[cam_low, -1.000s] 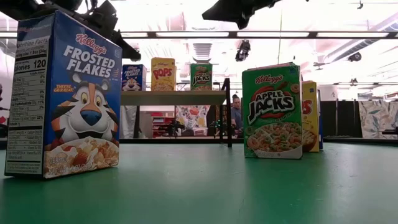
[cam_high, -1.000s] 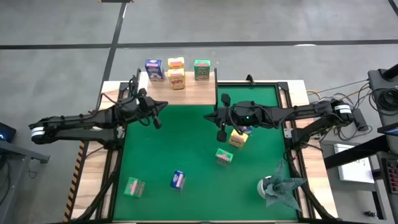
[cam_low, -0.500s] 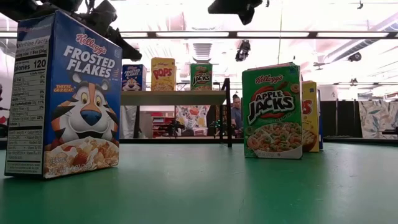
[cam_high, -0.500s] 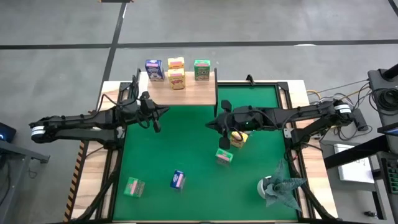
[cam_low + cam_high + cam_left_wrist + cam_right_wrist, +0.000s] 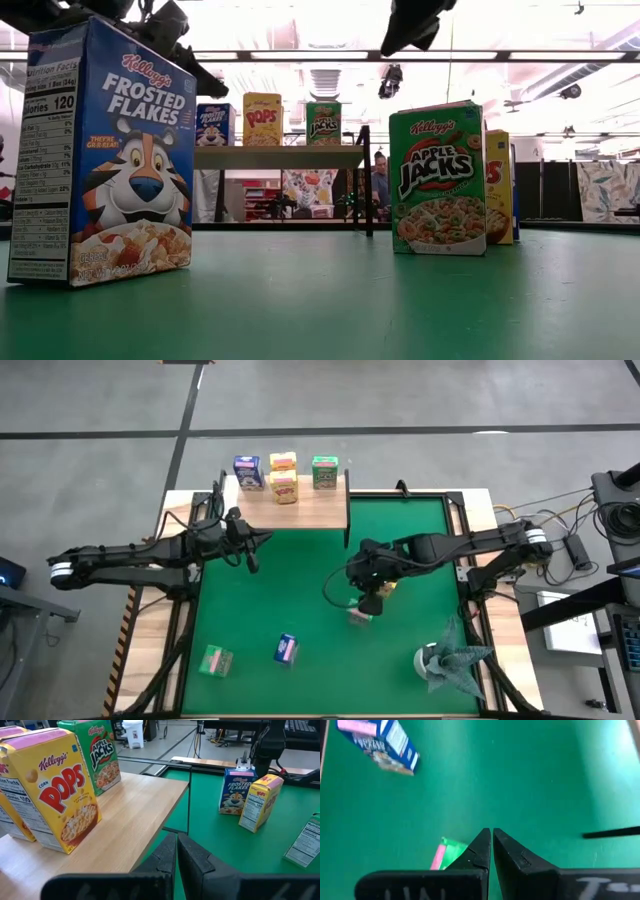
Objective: Stack cereal on shelf
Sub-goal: Put the top green cereal box on the shelf aligned with the other green cereal box
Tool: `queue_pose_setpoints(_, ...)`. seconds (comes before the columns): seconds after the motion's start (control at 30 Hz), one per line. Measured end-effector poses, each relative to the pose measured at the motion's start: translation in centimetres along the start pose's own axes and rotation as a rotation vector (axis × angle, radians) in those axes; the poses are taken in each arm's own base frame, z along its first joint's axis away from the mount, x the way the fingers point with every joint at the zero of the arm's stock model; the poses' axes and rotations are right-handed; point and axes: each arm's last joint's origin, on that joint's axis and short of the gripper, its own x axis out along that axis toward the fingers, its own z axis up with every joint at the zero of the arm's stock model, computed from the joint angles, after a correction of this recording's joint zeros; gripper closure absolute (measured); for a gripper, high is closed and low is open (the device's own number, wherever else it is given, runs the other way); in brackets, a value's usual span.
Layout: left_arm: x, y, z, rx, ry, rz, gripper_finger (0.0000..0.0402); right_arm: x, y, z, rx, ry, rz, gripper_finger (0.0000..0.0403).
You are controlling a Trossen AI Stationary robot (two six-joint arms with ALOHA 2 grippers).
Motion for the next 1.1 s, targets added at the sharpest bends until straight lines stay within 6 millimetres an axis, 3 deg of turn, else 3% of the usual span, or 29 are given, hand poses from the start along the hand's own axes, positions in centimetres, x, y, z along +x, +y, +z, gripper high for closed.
queue_pose_setpoints(0.23, -0.1, 0.0, 0.2, 0.001, -0.008, 0.000, 0.0402, 0.3, 0.5, 0.1, 0.032, 0.089, -0.010, 0.0326)
queue_pose_setpoints(0.57, -0.6, 0.1, 1.1, 0.035, -0.043, 0.001, 0.0402, 0.0, 2.1, -2.3, 0.084, 0.290, -0.041, 0.0189)
queue_pose_setpoints(0.83, -0.7, 0.1, 1.5, 0.035, -0.054, 0.001, 0.0402, 1.9, 4.8, -3.7, 0.016, 0.213, -0.044, 0.0177)
queue_pose_setpoints(1.1, -0.7, 0.1, 1.5, 0.034, -0.054, 0.001, 0.0402, 3.6, 5.1, -4.7, 0.074, 0.183, -0.045, 0.0177)
